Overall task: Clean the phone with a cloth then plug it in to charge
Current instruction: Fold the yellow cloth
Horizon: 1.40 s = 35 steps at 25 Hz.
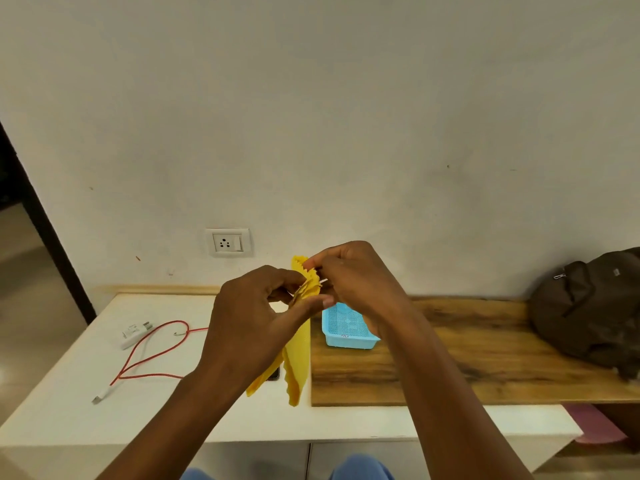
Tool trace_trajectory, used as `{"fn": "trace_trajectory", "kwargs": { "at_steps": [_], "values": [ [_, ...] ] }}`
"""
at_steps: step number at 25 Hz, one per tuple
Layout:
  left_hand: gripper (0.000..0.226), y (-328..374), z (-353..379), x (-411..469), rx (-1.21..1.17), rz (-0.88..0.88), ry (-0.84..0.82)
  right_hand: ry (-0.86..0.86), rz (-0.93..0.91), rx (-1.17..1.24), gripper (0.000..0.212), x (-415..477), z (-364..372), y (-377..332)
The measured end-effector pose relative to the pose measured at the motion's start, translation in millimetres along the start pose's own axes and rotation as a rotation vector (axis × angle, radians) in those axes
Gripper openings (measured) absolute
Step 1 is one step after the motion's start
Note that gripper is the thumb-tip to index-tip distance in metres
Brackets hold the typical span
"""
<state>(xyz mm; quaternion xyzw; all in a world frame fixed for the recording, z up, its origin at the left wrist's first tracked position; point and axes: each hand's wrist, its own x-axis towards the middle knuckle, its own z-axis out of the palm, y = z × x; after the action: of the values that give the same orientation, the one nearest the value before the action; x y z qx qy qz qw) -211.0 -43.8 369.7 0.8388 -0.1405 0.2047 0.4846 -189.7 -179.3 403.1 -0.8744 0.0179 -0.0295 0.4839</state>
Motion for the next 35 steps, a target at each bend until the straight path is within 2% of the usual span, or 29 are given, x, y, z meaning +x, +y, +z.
{"fn": "trace_trajectory", "kwargs": {
  "at_steps": [3,4,8,10,13,15,18,22,24,26,28,30,32,33,35],
  "values": [
    [0.027,-3.3,-0.3,3.4,0.008,0.001,0.021,-0.128,-0.001,0.191,0.027,-0.8,-2.1,1.8],
    [0.022,-4.1,-2.4,5.2,0.000,-0.005,0.034,-0.187,-0.029,0.179,0.034,-1.3,-4.2,3.3],
    [0.010,-9.3,-18.7,17.1,-0.112,-0.028,-0.013,-0.312,-0.329,-0.370,0.065,2.2,-21.4,10.3],
    [0.009,-10.3,-28.7,22.0,-0.135,0.034,-0.058,-0.341,-0.361,-0.379,0.057,3.1,-29.2,8.7],
    [0.007,-11.3,-41.4,27.5,-0.145,0.115,-0.014,-0.395,-0.370,-0.235,0.022,4.1,-35.9,3.6],
    [0.008,-17.1,-45.2,29.0,-0.126,0.140,0.059,-0.422,-0.385,-0.139,0.027,2.3,-38.8,1.7],
    [0.010,-29.0,-41.5,25.9,-0.046,0.175,0.130,-0.446,-0.484,-0.091,0.052,-3.4,-41.8,-2.6],
    [0.018,-33.8,-37.2,20.2,0.032,0.214,0.203,-0.548,-0.627,-0.111,0.045,-2.8,-47.4,-4.8],
    [0.018,-29.6,-38.0,21.0,-0.032,0.218,0.236,-0.578,-0.537,0.065,0.053,0.7,-45.9,3.5],
    [0.018,-25.3,-39.9,25.1,-0.157,0.165,0.299,-0.551,-0.337,0.486,0.058,-0.8,-32.8,19.4],
    [0.016,-22.7,-40.3,30.0,-0.266,0.081,0.326,-0.553,-0.166,0.736,0.054,-3.9,-9.5,42.2],
    [0.012,-22.8,-40.5,33.1,-0.352,-0.023,0.297,-0.567,-0.044,0.781,0.046,-5.6,10.8,56.7],
    [0.006,-27.3,-42.9,35.0,-0.428,-0.174,0.231,-0.506,0.009,0.805,0.036,-1.2,18.8,59.6],
    [0.010,-33.0,-44.4,35.1,-0.477,-0.277,0.174,-0.468,0.029,0.810,0.038,2.0,18.6,58.6],
    [0.035,-47.4,-45.5,34.3,-0.667,-0.525,-0.044,-0.410,0.074,0.772,0.048,8.2,14.8,57.2]
  ]
}}
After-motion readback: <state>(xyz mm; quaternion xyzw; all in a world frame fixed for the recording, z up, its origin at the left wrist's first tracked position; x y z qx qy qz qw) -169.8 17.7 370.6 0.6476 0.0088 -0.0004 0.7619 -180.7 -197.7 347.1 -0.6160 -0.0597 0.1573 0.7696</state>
